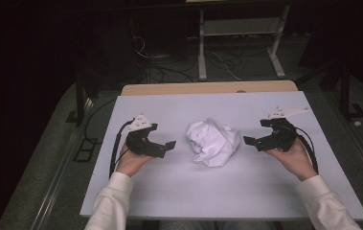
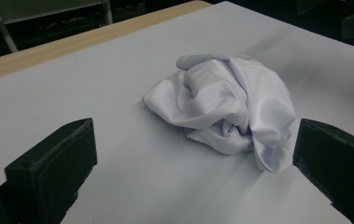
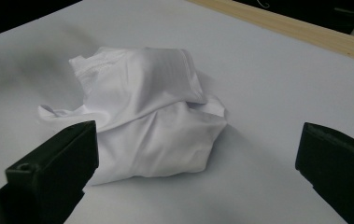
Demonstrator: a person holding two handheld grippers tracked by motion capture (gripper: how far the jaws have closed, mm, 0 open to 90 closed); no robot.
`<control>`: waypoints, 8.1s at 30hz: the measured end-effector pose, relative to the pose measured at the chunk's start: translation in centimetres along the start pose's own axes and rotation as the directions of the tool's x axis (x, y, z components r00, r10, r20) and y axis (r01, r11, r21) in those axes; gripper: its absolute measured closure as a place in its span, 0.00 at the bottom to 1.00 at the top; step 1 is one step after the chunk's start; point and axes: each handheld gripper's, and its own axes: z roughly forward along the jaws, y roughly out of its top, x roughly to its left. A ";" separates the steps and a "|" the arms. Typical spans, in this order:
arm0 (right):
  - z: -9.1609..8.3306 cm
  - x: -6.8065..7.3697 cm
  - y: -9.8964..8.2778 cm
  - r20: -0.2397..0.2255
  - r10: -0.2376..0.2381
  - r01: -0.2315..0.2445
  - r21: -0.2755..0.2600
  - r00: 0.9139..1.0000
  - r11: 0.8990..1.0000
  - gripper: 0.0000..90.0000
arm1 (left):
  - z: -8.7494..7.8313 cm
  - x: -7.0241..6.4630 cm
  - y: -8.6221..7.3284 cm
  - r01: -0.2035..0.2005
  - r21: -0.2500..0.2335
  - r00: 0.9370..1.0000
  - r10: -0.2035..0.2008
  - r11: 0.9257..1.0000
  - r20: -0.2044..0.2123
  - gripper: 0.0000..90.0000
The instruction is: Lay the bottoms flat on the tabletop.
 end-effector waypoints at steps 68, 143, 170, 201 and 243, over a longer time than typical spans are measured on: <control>7.0 2.4 1.6 -0.100 0.009 0.000 0.085 0.995 0.996 0.93 | 9.1 -2.3 0.0 -0.154 0.114 0.987 0.146 0.981 0.074 0.91; -5.0 3.4 -9.0 -0.015 0.193 -0.180 0.300 0.981 0.937 0.92 | 4.8 -10.6 -4.1 -0.247 0.332 0.966 0.206 0.910 0.155 0.92; -1.6 1.1 -1.3 -0.030 0.156 -0.152 0.120 0.987 0.981 0.45 | 5.4 -10.4 -4.2 -0.273 0.346 0.958 0.220 0.898 0.185 0.91; 3.2 -3.6 0.8 0.015 0.202 -0.203 0.083 0.979 0.976 0.96 | 4.9 -10.7 -3.4 -0.321 0.309 0.944 0.275 0.896 0.183 0.90; 3.6 -6.9 -1.3 0.089 0.312 -0.321 0.111 0.946 0.941 0.96 | 5.9 -5.8 2.3 -0.328 0.377 0.942 0.268 0.866 0.203 0.99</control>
